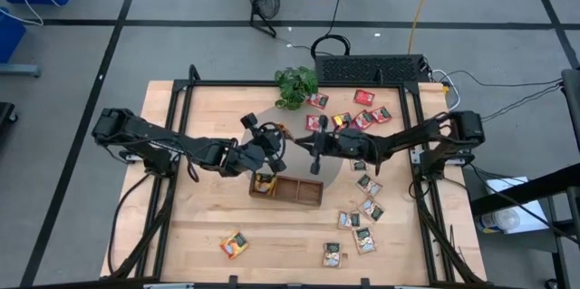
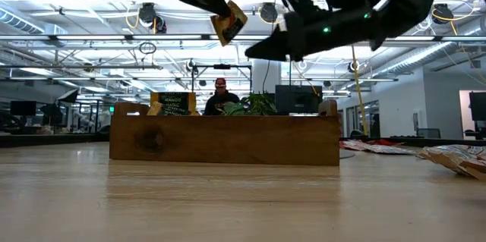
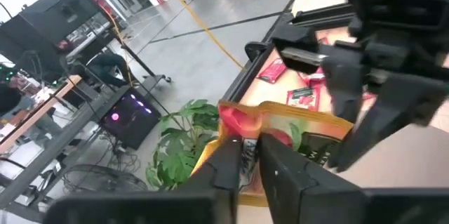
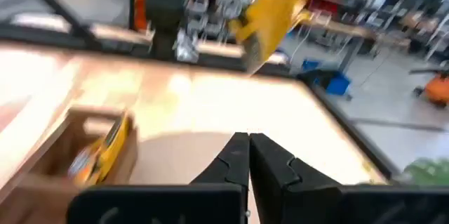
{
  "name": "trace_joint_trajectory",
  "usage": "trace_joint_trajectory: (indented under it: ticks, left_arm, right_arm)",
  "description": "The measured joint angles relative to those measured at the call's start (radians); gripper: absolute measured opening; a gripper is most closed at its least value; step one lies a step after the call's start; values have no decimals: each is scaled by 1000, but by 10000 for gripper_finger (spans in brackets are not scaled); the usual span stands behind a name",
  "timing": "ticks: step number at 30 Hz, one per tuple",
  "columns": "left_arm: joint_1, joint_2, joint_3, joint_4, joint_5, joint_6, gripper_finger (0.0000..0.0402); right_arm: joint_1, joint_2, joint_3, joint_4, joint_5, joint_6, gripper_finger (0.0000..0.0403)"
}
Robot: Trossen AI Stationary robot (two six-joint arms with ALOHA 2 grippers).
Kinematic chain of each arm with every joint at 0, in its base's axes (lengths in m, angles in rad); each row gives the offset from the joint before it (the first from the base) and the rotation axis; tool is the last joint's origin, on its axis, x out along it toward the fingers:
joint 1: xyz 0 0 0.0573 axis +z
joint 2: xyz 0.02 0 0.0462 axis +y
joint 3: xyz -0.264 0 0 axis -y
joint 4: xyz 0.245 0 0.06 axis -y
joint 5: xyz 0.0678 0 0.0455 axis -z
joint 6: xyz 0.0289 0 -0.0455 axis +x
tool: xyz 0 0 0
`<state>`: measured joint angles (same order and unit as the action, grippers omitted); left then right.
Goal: Pick & Place Tea
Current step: Put the top orange tea bag into the left slot of the wooden organizer
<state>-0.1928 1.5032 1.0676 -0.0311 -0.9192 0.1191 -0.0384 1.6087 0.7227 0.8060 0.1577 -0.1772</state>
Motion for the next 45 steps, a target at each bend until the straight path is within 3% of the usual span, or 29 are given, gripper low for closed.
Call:
trace_joint_trajectory:
  ticks: [5,11,16,20,24,27,33,40,45]
  left_arm:
    - [0,0,0,3,-2,-9,91]
    - [0,0,0,1,1,27,10]
    - [3,0,0,-90,1,15,3]
    - [26,0,0,-171,91,-76,13]
    - [46,0,0,-185,158,-133,17]
    - [59,0,0,-185,160,-144,13]
    - [88,0,0,-184,161,-152,7]
    - [106,0,0,-187,161,-176,35]
    - [106,0,0,-194,161,-178,37]
  right_arm:
    - [45,-101,0,-110,9,2,0]
    - [65,-139,-2,-154,56,4,0]
    - [46,-141,-2,-296,52,-18,7]
    - [-1,-141,-2,-468,34,-50,50]
    - [-69,-139,11,-563,-91,-50,117]
    - [-122,-103,50,-631,-180,-37,167]
    - [-153,54,168,-677,-224,-72,227]
    - [-148,267,386,-868,-235,-151,229]
    - [-148,349,465,-938,-239,-183,229]
